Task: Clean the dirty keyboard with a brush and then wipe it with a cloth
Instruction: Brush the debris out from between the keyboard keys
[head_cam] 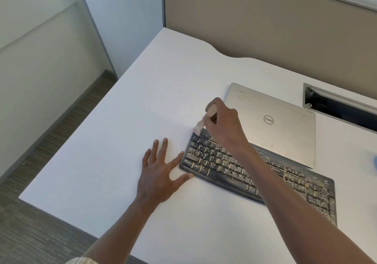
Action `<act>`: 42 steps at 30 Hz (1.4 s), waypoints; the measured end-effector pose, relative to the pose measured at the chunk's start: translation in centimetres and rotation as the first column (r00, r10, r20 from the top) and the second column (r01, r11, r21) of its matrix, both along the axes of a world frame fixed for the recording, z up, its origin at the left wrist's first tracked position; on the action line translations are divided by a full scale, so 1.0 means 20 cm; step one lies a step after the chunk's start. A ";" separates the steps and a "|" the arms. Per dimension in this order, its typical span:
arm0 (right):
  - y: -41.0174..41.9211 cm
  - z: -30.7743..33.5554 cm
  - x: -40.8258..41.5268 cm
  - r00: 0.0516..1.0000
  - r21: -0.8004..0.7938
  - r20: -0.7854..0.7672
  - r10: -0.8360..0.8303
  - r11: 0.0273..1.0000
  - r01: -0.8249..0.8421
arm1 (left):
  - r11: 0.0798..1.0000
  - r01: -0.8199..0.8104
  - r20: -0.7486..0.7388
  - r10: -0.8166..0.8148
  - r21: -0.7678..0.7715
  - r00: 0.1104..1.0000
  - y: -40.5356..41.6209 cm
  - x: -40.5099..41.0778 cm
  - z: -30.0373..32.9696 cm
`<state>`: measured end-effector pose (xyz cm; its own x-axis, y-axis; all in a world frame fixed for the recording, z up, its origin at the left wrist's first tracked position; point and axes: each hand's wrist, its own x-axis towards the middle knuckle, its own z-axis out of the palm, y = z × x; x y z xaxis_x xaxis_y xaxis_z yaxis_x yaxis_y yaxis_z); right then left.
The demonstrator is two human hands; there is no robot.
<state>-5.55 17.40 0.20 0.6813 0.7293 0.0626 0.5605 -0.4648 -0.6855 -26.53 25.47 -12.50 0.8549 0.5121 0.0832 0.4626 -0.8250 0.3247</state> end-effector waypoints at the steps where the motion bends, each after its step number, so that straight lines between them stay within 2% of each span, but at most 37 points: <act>1: 0.00 0.00 -0.01 0.999 -0.002 -0.023 0.033 0.999 -0.033 | 1.000 0.001 -0.004 -0.001 0.003 1.000 0.00 0.00 0.00; 4: -0.02 -0.01 0.00 0.995 -0.051 0.002 0.100 0.994 -0.100 | 1.000 0.002 -0.009 -0.002 -0.001 1.000 0.00 0.00 0.00; 7: -0.04 0.00 0.02 0.991 -0.049 0.107 0.077 0.996 -0.072 | 1.000 -0.006 -0.003 0.006 -0.004 1.000 0.00 0.00 0.00; 9: -0.03 0.00 0.03 0.999 0.003 0.037 0.014 1.000 -0.014 | 1.000 -0.004 -0.013 0.004 0.002 1.000 0.00 0.00 0.00; 11: -0.04 -0.02 0.04 0.999 -0.010 -0.034 -0.021 1.000 0.020 | 1.000 -0.001 -0.012 0.001 0.005 1.000 0.00 -0.01 0.00; 13: -0.07 -0.03 0.06 0.998 -0.062 0.003 -0.069 0.996 0.069 | 1.000 -0.003 -0.008 0.003 0.003 1.000 0.00 -0.01 0.00; 15: -0.06 -0.01 0.07 0.989 -0.050 0.068 -0.133 0.989 0.136 | 1.000 -0.006 -0.018 0.005 -0.004 1.000 0.00 0.00 0.01; 18: -0.04 -0.01 0.07 0.987 0.035 -0.016 -0.157 0.987 0.157 | 1.000 -0.002 -0.036 0.001 -0.009 0.999 0.01 0.00 0.01; 21: -0.08 -0.03 0.08 0.990 -0.073 0.033 -0.136 0.988 0.138 | 1.000 0.002 -0.033 -0.003 -0.017 0.999 0.01 -0.01 0.01; 23: -0.11 -0.01 0.10 0.981 -0.111 0.094 -0.172 0.977 0.182 | 1.000 -0.002 -0.031 0.001 -0.019 1.000 0.00 -0.01 0.01; 27: -0.08 0.01 0.10 0.968 0.018 -0.095 -0.233 0.972 0.236 | 1.000 0.001 -0.014 -0.001 -0.025 1.000 0.00 -0.01 0.01; 32: -0.15 -0.03 0.09 0.973 -0.087 0.068 -0.219 0.971 0.224 | 1.000 -0.005 0.012 0.005 -0.017 1.000 0.00 0.00 0.00; 36: -0.11 -0.01 0.09 0.972 0.013 0.039 -0.233 0.973 0.232 | 1.000 -0.003 0.020 0.003 -0.014 1.000 0.00 0.00 0.00; 42: -0.12 -0.05 0.04 0.972 -0.008 0.021 -0.235 0.972 0.235 | 1.000 -0.007 0.025 0.008 -0.019 1.000 0.00 0.00 0.00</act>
<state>-4.77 15.06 -0.72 0.8323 0.5497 0.0711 0.4481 -0.5919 -0.6700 -26.63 25.49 -12.60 0.8487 0.5204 0.0943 0.4605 -0.8149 0.3519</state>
